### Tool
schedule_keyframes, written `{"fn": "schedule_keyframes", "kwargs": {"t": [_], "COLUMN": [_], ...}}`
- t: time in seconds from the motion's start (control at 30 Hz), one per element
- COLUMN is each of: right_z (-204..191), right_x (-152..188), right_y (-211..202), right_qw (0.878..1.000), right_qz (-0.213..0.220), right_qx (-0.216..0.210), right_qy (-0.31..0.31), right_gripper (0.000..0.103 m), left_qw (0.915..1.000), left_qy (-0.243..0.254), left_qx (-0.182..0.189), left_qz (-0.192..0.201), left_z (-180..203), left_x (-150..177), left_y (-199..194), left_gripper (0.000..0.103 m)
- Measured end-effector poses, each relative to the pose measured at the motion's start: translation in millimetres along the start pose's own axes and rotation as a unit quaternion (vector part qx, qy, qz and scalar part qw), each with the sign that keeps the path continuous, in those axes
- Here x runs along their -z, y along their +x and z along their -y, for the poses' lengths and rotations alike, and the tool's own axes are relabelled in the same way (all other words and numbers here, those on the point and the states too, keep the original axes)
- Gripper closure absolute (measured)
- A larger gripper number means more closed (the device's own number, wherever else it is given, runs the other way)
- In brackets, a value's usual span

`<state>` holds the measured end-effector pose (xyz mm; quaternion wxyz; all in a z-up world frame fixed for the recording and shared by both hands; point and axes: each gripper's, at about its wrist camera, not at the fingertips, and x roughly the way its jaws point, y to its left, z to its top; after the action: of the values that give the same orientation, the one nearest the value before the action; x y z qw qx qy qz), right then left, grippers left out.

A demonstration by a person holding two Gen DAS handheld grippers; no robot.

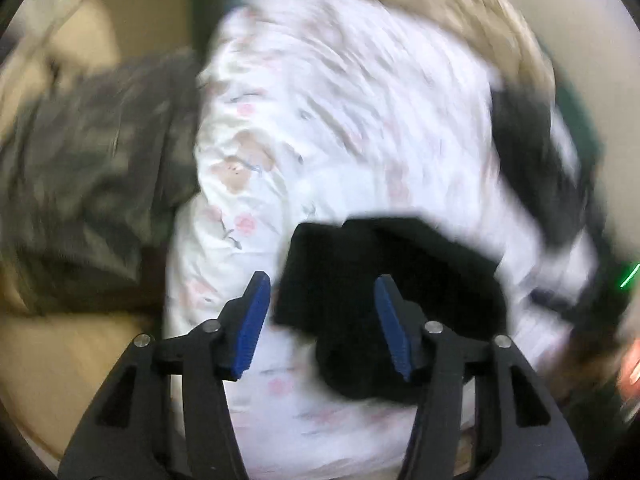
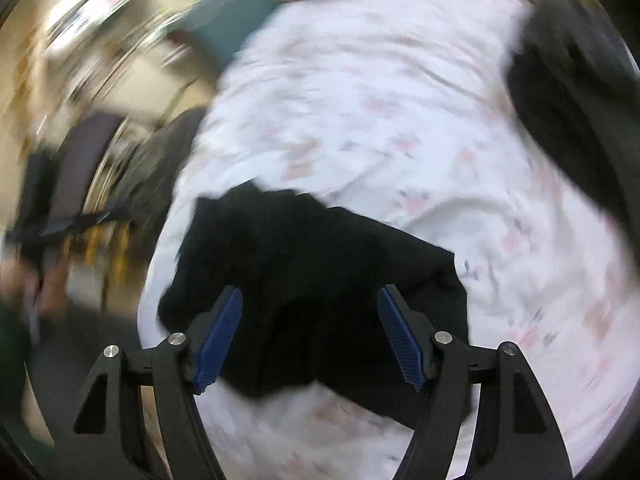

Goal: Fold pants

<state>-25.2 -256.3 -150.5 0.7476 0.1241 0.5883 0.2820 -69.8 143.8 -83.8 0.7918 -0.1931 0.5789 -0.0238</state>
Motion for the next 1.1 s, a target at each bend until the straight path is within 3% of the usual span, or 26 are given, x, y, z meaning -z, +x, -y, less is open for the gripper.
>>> {"fn": "schedule_keyframes", "kwargs": {"t": [0.07, 0.1, 0.13, 0.17, 0.2, 0.23, 0.33, 0.43, 0.5, 0.6, 0.63, 0.7, 0.8, 0.9, 0.97, 1.03, 1.1], "right_z": [-3, -8, -16, -28, -40, -55, -119, -161, -177, -182, -182, -178, -146, -93, -39, 7, 46], "right_x": [1, 2, 6, 8, 10, 12, 20, 30, 40, 62, 67, 73, 61, 42, 31, 30, 39], "right_y": [26, 35, 44, 49, 47, 41, 31, 55, 87, 124, 124, 106, 66, 29, 15, 11, 14], "right_qw": [1.0, 1.0, 1.0, 1.0, 1.0, 0.999, 0.991, 0.984, 0.981, 0.972, 0.97, 0.969, 0.98, 0.995, 1.0, 0.993, 0.976], "right_qz": [-0.017, -0.023, -0.029, -0.028, -0.015, 0.007, 0.039, 0.0, -0.045, -0.124, -0.133, -0.123, -0.095, -0.041, -0.015, -0.004, 0.006], "right_qx": [0.006, 0.004, -0.001, -0.005, -0.007, -0.017, -0.047, -0.069, -0.061, -0.08, -0.085, -0.092, -0.105, -0.041, 0.001, 0.004, -0.019], "right_qy": [0.016, 0.014, 0.007, -0.005, -0.017, -0.038, -0.121, -0.163, -0.178, -0.181, -0.187, -0.193, -0.142, -0.077, 0.014, 0.122, 0.219], "right_gripper": [0.032, 0.038, 0.068, 0.08, 0.082, 0.091, 0.091, 0.089, 0.082, 0.055, 0.048, 0.047, 0.046, 0.044, 0.043, 0.043, 0.043], "left_qw": [0.9993, 0.9992, 0.9993, 0.9994, 0.9992, 0.9988, 0.9968, 0.9946, 0.9941, 0.9962, 0.9976, 0.9991, 0.998, 0.9964, 0.9956, 0.9966, 0.9979], "left_qy": [-0.034, -0.037, -0.034, -0.032, -0.036, -0.044, -0.075, -0.093, -0.099, -0.083, -0.068, -0.032, 0.023, 0.053, 0.055, 0.035, 0.013], "left_qx": [0.016, 0.014, 0.012, 0.003, -0.006, -0.007, 0.003, 0.009, 0.018, 0.02, 0.016, 0.015, 0.007, -0.015, -0.026, -0.02, -0.002], "left_qz": [0.001, -0.002, 0.003, 0.012, 0.017, 0.021, 0.03, 0.045, 0.04, 0.019, 0.007, -0.022, -0.058, -0.065, -0.072, -0.072, -0.064], "left_z": [-7, -8, -8, -11, -13, -18, -29, -33, -33, -23, -16, -1, 24, 39, 44, 44, 41], "left_x": [0, -4, -5, -6, -7, -6, -12, -16, -18, -14, -10, -1, 14, 20, 19, 13, 3], "left_y": [3, 5, 4, 3, 3, 3, 0, -9, -7, 2, 8, 20, 40, 58, 71, 82, 89], "left_gripper": [0.052, 0.052, 0.052, 0.052, 0.052, 0.052, 0.052, 0.052, 0.049, 0.048, 0.048, 0.047, 0.047, 0.047, 0.048, 0.05, 0.05]}}
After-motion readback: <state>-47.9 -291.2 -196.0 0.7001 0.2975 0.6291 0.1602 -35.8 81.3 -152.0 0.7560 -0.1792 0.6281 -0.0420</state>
